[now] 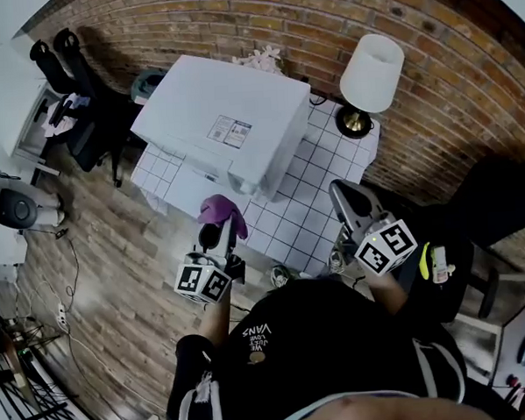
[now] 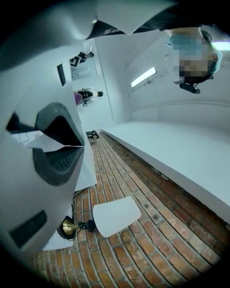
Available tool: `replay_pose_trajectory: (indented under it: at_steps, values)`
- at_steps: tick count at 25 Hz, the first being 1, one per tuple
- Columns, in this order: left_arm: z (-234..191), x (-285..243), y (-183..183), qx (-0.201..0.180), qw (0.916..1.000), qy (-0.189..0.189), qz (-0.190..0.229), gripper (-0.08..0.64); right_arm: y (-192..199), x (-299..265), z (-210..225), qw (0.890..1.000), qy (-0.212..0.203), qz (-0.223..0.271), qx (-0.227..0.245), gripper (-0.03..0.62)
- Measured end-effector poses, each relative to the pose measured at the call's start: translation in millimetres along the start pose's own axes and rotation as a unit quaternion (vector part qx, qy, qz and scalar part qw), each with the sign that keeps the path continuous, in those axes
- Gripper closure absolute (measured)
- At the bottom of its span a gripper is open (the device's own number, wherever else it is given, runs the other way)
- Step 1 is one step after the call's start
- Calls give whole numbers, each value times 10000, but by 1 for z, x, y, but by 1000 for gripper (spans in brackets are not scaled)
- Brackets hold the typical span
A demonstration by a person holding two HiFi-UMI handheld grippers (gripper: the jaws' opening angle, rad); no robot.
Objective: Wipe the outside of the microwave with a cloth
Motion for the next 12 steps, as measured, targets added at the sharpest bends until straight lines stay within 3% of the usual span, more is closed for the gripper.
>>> replay_pose_trajectory:
  at_steps: [7, 12]
  values:
    - [-20, 14, -45, -1108, 9936, -51, 197, 420, 5, -5, -26, 9988, 224, 265, 333, 588]
    - [-25, 20, -59, -1415, 9895, -48, 292, 420, 10, -10, -38, 9981, 339, 339, 395, 589]
Point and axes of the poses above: the fingertips, and each gripper's own axes: x backward along the fingers, z to its right, y out of its underside, the point moved 3 cm from there along x, backward along the fingers, and after that the axes turned 11 degrees about -x, right-handed, at the moved point
